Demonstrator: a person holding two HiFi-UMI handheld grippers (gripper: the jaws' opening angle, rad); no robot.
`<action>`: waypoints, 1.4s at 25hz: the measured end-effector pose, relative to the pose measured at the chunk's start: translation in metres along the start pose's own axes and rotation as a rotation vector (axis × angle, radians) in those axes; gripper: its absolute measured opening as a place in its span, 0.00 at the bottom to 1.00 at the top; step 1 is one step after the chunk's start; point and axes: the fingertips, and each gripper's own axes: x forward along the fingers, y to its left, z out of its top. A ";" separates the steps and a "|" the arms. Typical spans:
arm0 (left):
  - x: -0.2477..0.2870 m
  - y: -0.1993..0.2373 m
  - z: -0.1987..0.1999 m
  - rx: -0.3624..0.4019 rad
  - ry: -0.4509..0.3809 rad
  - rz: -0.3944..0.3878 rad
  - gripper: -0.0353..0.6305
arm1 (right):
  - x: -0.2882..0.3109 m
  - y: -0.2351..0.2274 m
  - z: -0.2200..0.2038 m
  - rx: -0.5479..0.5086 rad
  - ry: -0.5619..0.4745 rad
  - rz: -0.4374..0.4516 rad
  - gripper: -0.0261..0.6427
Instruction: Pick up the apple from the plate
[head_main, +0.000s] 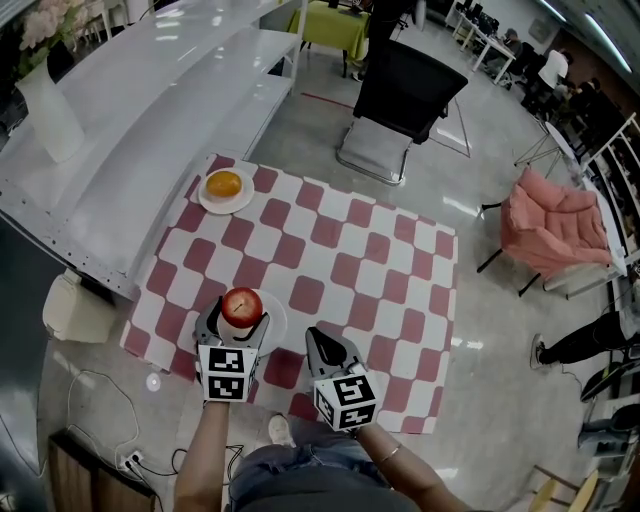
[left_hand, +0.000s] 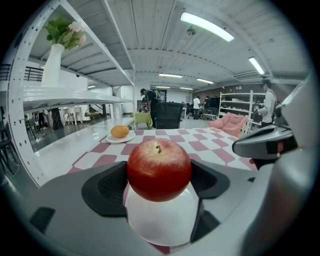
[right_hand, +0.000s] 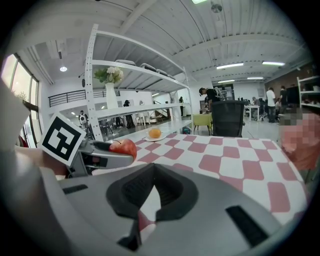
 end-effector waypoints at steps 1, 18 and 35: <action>-0.003 0.000 0.002 0.001 -0.005 0.002 0.64 | -0.001 0.002 0.001 -0.001 -0.003 0.001 0.05; -0.053 -0.005 0.023 0.007 -0.083 0.035 0.64 | -0.028 0.022 0.007 -0.014 -0.058 0.021 0.05; -0.105 -0.009 0.023 -0.006 -0.128 0.075 0.64 | -0.054 0.049 0.010 -0.049 -0.099 0.058 0.05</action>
